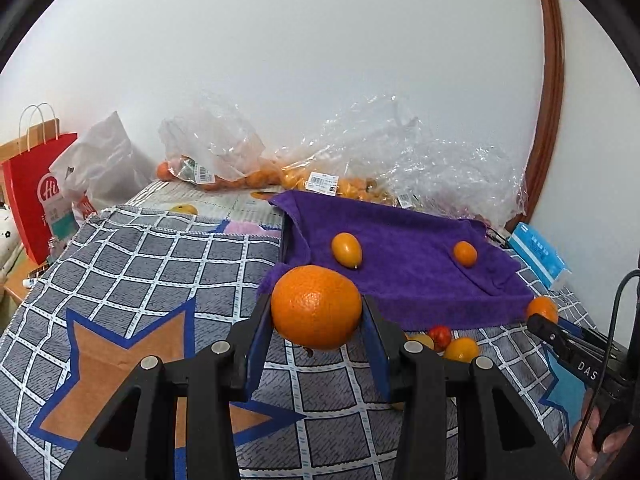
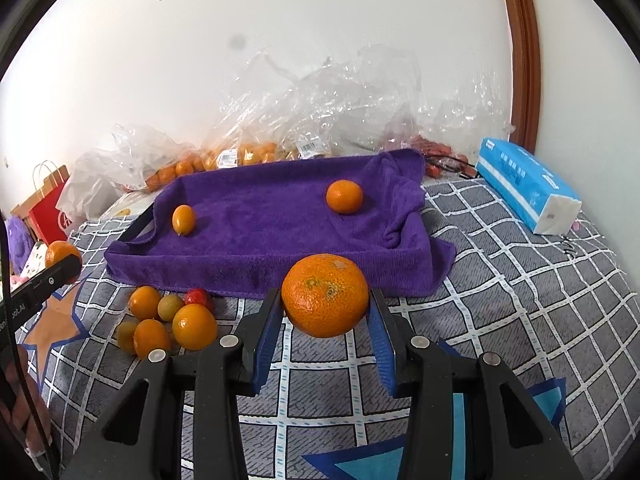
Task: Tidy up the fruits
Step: 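Lift both held large oranges up from the pile, then carry the held oranges in both tools over the purple towel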
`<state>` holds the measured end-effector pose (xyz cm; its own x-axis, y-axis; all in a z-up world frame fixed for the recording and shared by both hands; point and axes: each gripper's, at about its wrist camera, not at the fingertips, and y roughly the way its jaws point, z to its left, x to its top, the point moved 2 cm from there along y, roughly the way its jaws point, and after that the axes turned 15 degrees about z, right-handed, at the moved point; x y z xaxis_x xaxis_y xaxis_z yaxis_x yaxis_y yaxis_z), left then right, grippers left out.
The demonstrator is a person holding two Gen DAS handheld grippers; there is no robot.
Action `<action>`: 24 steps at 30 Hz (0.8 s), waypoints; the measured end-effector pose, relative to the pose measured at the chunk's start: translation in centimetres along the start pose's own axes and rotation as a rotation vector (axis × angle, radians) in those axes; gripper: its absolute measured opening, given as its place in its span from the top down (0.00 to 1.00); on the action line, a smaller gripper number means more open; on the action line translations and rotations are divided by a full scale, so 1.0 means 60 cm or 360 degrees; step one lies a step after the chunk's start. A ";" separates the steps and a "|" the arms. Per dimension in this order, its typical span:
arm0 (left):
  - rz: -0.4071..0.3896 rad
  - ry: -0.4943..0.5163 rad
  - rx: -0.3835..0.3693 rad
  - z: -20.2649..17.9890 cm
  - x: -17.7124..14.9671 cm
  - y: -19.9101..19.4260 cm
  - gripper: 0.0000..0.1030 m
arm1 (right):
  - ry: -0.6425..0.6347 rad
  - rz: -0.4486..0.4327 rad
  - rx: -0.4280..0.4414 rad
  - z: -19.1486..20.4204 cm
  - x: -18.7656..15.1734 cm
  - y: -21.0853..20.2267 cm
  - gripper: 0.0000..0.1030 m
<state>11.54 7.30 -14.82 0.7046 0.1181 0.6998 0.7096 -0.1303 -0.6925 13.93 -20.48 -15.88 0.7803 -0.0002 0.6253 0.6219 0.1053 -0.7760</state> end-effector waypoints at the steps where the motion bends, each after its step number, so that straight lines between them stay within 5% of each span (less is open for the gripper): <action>1: -0.0010 -0.0013 0.0010 0.002 0.000 -0.001 0.61 | -0.0002 -0.0003 0.0000 0.000 0.000 0.000 0.59; 24: -0.0079 -0.0061 0.0048 0.008 0.004 -0.012 0.60 | -0.0020 -0.0055 0.0014 0.008 -0.004 -0.009 0.59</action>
<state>11.22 7.88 -14.23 0.6679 0.1611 0.7266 0.7433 -0.0938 -0.6624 13.37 -20.07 -15.56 0.7574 0.0084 0.6529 0.6479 0.1144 -0.7531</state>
